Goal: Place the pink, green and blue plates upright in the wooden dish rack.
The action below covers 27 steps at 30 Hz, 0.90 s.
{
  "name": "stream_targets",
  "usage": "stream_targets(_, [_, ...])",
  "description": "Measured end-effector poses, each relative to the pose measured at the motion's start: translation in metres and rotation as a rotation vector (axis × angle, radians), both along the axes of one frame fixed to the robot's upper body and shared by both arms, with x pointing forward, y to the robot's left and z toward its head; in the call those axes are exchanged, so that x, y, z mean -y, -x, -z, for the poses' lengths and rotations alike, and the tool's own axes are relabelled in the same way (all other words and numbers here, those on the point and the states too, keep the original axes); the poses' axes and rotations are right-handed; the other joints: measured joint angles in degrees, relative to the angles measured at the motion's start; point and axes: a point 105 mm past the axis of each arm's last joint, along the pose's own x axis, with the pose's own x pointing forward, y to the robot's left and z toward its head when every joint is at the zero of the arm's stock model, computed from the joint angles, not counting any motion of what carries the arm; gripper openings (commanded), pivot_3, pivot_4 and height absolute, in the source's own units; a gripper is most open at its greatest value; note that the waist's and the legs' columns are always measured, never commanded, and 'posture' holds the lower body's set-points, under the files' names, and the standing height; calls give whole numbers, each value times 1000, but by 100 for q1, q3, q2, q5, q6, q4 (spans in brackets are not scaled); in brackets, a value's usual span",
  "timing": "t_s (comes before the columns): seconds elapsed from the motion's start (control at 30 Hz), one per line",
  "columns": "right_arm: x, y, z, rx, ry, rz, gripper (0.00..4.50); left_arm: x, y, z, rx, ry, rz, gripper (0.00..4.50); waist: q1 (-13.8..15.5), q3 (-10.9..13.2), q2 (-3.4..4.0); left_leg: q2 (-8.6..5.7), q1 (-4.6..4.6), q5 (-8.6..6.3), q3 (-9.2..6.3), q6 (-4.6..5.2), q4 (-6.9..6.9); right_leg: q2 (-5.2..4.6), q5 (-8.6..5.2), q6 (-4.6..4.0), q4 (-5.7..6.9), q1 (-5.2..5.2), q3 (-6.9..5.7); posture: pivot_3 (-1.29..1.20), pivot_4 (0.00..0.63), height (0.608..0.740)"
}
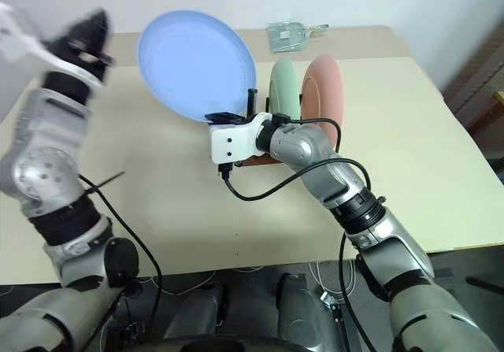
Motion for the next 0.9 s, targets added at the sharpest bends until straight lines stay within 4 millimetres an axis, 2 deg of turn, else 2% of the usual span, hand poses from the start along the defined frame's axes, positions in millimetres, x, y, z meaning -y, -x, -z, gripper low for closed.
stream_targets(0.07, [-1,7,-17,-75,-159,-47,0,-23,6,11,-22,-141,-119,2429,0,-2,4,3,6,2,1,-3,-9,7,0,-2,3,0,8,0,150,740])
stream_targets(0.1, [0,10,-25,-104,-225,-68,0,-26,5,20,-49,-188,-135,2429,11,-2,4,4,5,1,0,-2,-9,8,0,-2,2,0,9,0,150,740])
stream_targets(0.17, [1,20,-51,-268,-449,-159,0,-24,3,56,-141,-323,-109,2429,48,-2,3,4,1,-10,-5,19,-6,8,3,-7,0,3,9,0,150,740])
stream_targets(0.23, [5,33,-75,-453,-656,-278,0,-6,3,102,-264,-438,21,2429,83,-2,3,0,-10,-12,-16,22,2,8,3,-13,0,4,8,0,150,740])
stream_targets(0.3, [14,38,-89,-624,-807,-349,0,16,10,145,-373,-519,186,2429,87,-1,4,2,-14,-13,-23,24,7,8,-4,-36,-2,5,9,0,150,740])
stream_targets(0.37, [25,36,-94,-741,-903,-355,0,34,19,171,-438,-551,315,2429,83,-1,6,3,-16,-14,-24,24,6,10,-4,-40,-1,-2,8,0,150,740])
stream_targets(0.47, [37,30,-92,-877,-1032,-303,0,61,39,187,-456,-625,495,2429,45,-2,27,12,-12,-14,-20,24,-4,20,-2,-44,0,-9,9,0,150,740])
stream_targets(0.57, [44,25,-71,-983,-1076,-199,0,86,55,202,-474,-630,650,2429,42,-4,41,16,-11,-13,-17,25,-12,25,-1,-43,3,-15,10,0,150,740])
stream_targets(0.9, [46,23,-39,-1129,-1106,-36,0,90,54,199,-460,-637,666,2429,44,-6,41,21,-10,-12,-11,27,-7,31,2,-44,2,-13,12,0,150,740])
